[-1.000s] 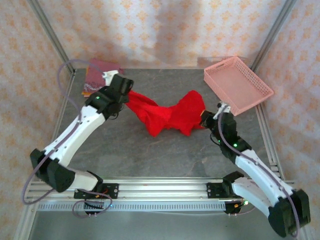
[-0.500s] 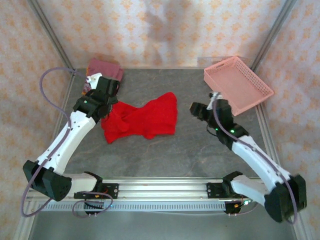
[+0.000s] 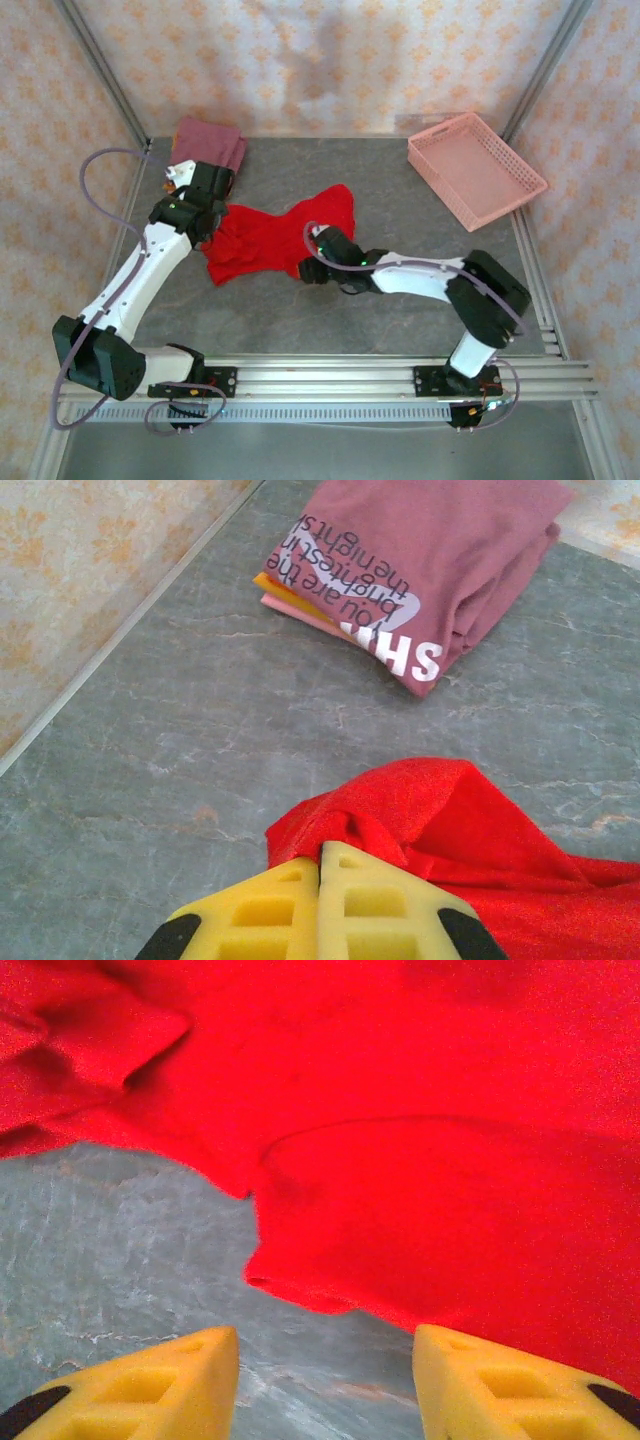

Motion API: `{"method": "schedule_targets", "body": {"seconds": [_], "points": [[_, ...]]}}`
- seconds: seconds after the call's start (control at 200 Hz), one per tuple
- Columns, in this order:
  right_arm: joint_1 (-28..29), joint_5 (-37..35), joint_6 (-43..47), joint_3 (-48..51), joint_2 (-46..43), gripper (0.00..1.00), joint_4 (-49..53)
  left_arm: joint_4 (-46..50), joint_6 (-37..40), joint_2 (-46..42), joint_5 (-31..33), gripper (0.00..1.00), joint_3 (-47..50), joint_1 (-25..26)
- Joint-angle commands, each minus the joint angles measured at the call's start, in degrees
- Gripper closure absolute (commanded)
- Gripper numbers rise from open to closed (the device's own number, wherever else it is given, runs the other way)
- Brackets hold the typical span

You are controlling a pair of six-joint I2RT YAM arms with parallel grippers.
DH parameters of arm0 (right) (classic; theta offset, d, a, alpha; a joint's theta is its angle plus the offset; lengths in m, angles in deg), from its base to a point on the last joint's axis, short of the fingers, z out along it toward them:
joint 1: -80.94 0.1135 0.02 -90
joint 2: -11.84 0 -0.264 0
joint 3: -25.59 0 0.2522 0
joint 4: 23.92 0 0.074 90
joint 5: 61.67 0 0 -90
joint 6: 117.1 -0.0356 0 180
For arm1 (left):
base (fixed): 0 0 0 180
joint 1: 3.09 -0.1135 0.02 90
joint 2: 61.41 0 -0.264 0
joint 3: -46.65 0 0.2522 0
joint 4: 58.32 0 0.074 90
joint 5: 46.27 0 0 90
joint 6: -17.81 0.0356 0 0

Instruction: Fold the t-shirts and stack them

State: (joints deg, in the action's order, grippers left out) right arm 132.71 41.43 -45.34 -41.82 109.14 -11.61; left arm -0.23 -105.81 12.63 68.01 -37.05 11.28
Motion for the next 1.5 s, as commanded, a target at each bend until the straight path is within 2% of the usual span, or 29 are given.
{"method": "schedule_targets", "body": {"seconds": [0.0, 0.105, 0.27, 0.445, 0.595, 0.64, 0.686, 0.711, 0.816, 0.966, 1.066, 1.296, 1.496], "points": [[1.75, 1.24, -4.34, -2.31, 4.63, 0.53, -5.97, -0.05, -1.53, 0.24, -0.09, 1.00, 0.91, -1.30], [2.19, 1.66, -5.91, -3.67, 8.39, 0.53, -8.13, -0.24, -1.44, 0.25, -0.51, 1.00, 1.41, -1.78], [1.95, -3.51, -5.09, -5.94, 11.36, 0.47, -7.02, -0.37, -1.27, -0.10, -0.89, 1.00, 2.06, -2.15], [1.29, -6.83, -4.40, -7.42, 12.22, 0.48, -3.61, -0.47, -1.22, -0.62, -0.98, 1.00, 2.71, -2.33], [1.29, -7.55, -3.73, -10.35, 14.46, 0.65, -0.55, -1.01, -1.57, -0.61, -1.38, 1.00, 3.31, -2.48], [1.31, -8.34, -4.00, -10.17, 13.79, 0.76, -0.59, -1.03, -1.44, -0.57, -1.38, 1.00, 3.31, -2.42], [1.27, -9.37, -4.61, -8.12, 11.47, 0.94, -2.69, -0.89, -1.19, -0.56, -1.29, 1.00, 3.15, -2.50], [1.31, -9.39, -4.72, -6.38, 9.56, 1.00, -4.96, -0.61, -1.10, -0.55, -1.17, 1.00, 2.94, -2.59], [0.52, -11.42, -4.17, -1.52, 1.55, 1.00, -8.67, 0.05, -0.65, -1.39, -0.60, 1.00, 2.87, -3.25], [-2.66, -11.17, -2.24, 1.94, -10.49, 1.00, -6.51, -0.30, -1.13, -3.35, -2.38, 1.00, 2.37, -4.53], [-4.09, -13.59, 0.55, 2.50, -19.68, 1.00, -2.70, 0.28, -1.39, -4.91, -2.95, 1.00, -0.45, -4.88], [-7.56, -22.62, 8.56, -1.41, -38.78, 1.00, 6.04, 0.52, -2.91, -9.93, -2.49, 1.00, -8.44, -5.32], [-8.35, -25.88, 13.86, -6.82, -45.67, 1.00, 9.34, -0.88, -3.88, -12.03, -7.49, 1.00, -11.83, -5.32]]}}
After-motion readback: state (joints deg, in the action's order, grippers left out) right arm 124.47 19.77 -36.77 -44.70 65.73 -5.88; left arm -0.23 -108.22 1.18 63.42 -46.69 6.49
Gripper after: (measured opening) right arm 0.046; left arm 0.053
